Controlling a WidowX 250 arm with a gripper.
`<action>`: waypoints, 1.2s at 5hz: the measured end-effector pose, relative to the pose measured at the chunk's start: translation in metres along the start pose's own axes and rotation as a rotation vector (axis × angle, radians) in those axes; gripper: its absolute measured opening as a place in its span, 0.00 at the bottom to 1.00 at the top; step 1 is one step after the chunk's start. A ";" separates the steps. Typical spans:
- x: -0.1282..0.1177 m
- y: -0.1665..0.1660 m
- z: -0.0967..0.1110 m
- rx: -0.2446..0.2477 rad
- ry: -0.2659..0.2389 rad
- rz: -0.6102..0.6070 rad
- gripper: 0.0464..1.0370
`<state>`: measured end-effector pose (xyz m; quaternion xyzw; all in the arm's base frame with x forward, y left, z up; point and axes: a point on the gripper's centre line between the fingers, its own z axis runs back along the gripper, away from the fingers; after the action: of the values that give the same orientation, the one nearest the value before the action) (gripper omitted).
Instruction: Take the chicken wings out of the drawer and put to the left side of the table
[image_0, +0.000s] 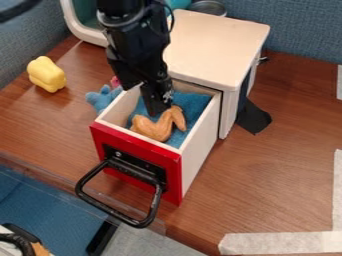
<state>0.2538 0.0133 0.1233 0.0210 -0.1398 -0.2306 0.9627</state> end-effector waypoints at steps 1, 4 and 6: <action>0.000 0.001 -0.005 0.056 0.000 -0.038 0.96; -0.003 0.001 -0.018 0.035 -0.009 -0.220 0.96; -0.010 0.006 -0.029 0.014 -0.018 -0.239 0.96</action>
<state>0.2560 0.0218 0.0940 0.0422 -0.1467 -0.3431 0.9268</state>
